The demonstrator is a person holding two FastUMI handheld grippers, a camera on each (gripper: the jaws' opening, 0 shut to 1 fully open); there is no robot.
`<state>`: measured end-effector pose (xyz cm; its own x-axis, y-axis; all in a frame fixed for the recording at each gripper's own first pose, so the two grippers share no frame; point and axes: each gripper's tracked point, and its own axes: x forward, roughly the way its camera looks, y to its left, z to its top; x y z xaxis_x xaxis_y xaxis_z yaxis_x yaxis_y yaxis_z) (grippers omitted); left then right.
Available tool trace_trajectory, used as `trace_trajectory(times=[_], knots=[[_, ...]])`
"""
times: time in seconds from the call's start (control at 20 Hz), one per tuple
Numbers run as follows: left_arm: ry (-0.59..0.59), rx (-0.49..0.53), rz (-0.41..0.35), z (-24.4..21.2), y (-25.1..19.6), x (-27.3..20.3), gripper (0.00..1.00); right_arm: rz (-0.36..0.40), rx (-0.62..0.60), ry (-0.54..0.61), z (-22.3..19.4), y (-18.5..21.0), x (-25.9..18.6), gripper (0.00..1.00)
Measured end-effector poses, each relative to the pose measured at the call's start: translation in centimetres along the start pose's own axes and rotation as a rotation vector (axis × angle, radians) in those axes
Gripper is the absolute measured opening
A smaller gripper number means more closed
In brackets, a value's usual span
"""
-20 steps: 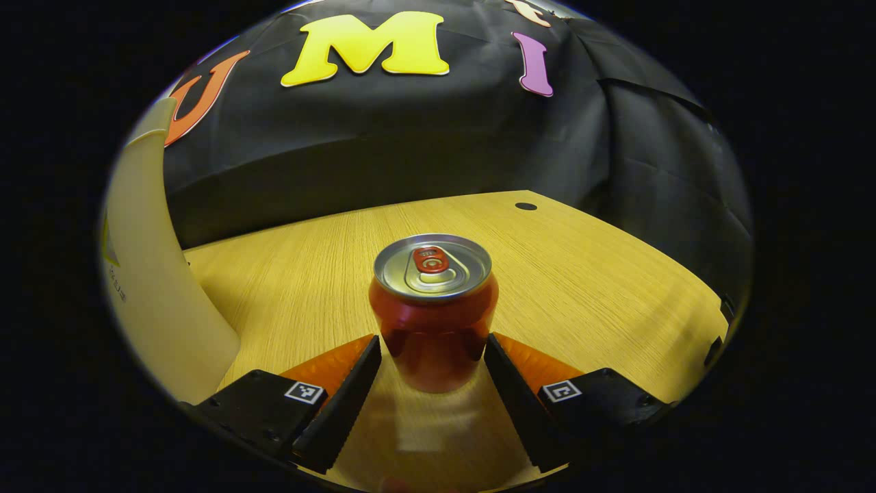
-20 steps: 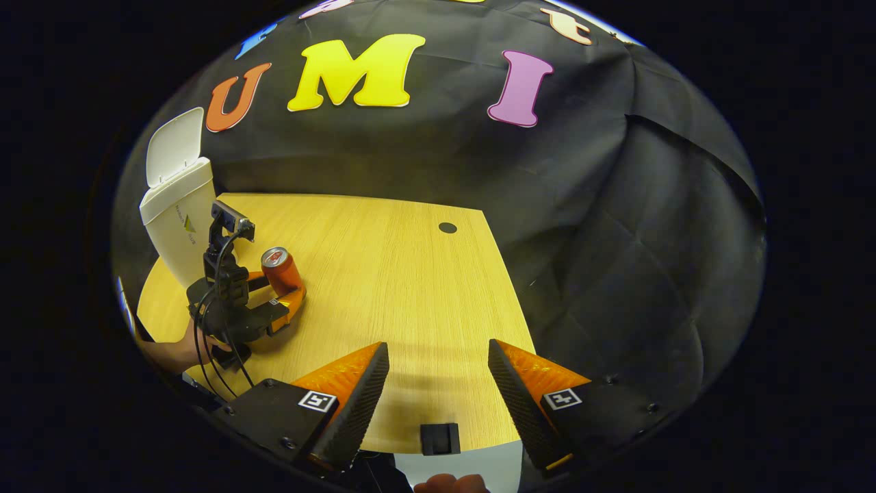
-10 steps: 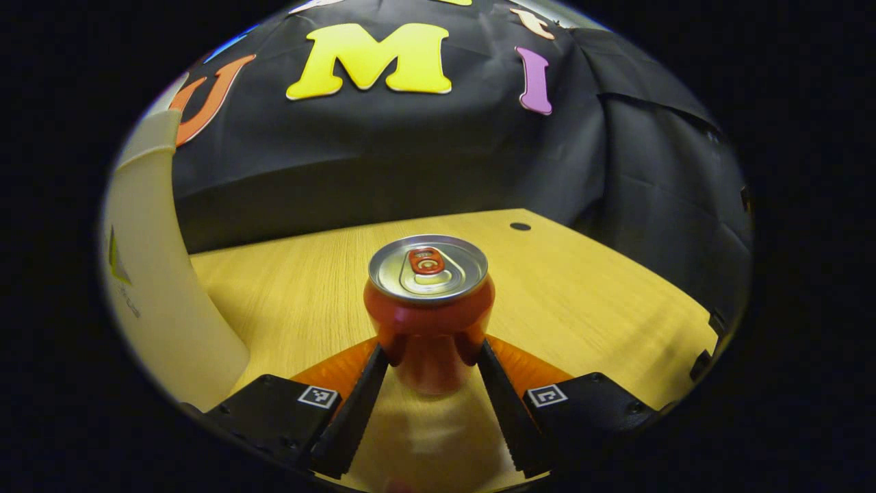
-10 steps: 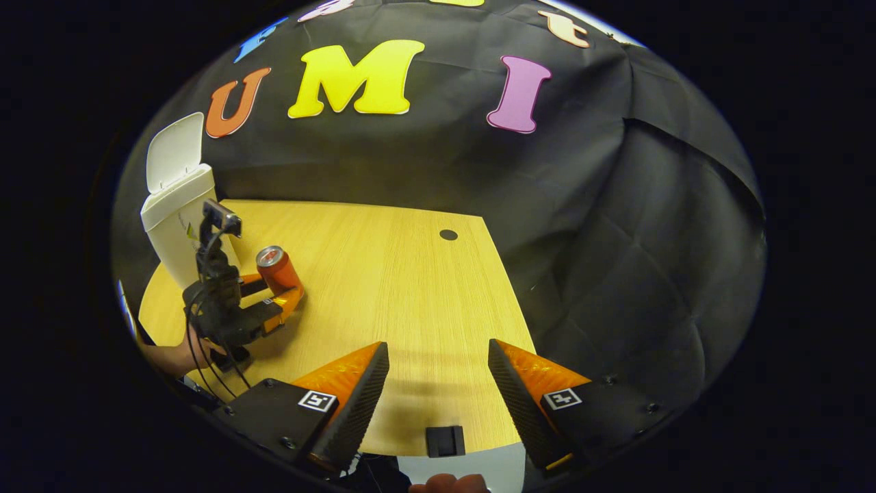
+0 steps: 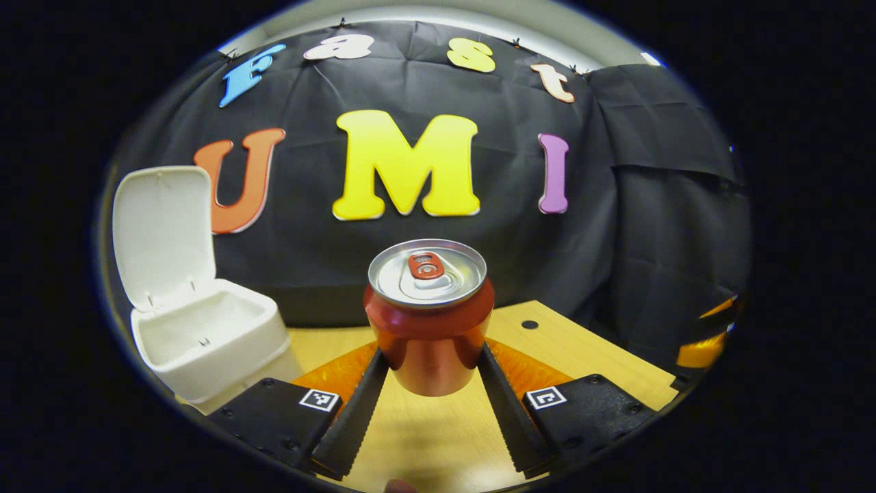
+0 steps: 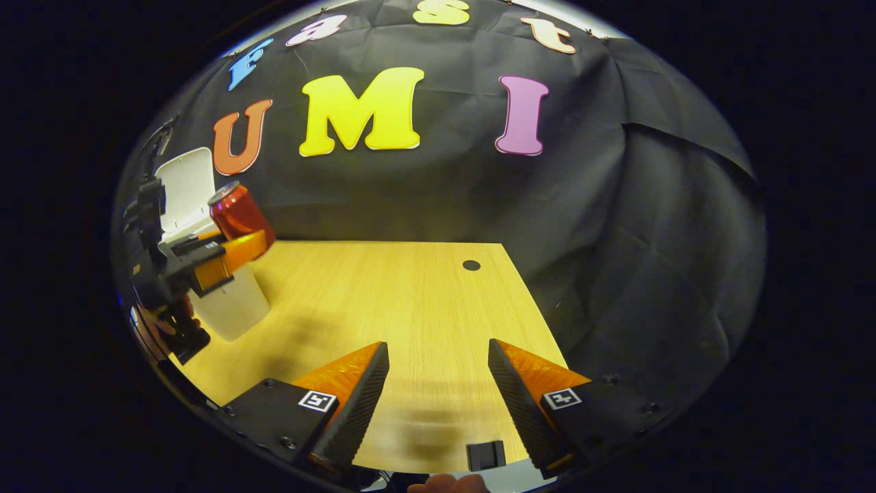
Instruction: Press the lid of the desktop garbage bin to open it, pick up the crumpled paper on the desktop and throw it into the bin, then pick up the pop can on the desktop and drop it into the bin, and finally close the garbage bin lid.
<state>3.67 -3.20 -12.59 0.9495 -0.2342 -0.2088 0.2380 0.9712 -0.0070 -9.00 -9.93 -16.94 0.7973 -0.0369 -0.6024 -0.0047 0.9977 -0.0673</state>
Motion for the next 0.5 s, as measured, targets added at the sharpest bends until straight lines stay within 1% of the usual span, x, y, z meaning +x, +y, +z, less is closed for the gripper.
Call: trace_trajectory(times=[0.2, 0.25, 0.4, 0.5], knots=[[-0.059, 0.003, 0.132, 5.5, 7.0, -1.3, 0.84, 0.03, 0.016, -0.043, 1.5, 1.3, 0.3, 0.94], [-0.069, 0.009, 0.163, 6.3, 8.8, -1.6, 0.84, 0.035, 0.016, -0.052, 2.0, 1.7, 0.4, 0.94], [-0.071, 0.066, 0.241, 6.8, 13.9, -2.2, 0.83, 0.052, 0.023, -0.076, 3.4, 2.9, 0.9, 0.93], [-0.047, 0.073, 0.294, 6.0, 17.1, -2.5, 0.83, 0.069, 0.025, -0.081, 4.0, 4.0, 1.3, 0.93]])
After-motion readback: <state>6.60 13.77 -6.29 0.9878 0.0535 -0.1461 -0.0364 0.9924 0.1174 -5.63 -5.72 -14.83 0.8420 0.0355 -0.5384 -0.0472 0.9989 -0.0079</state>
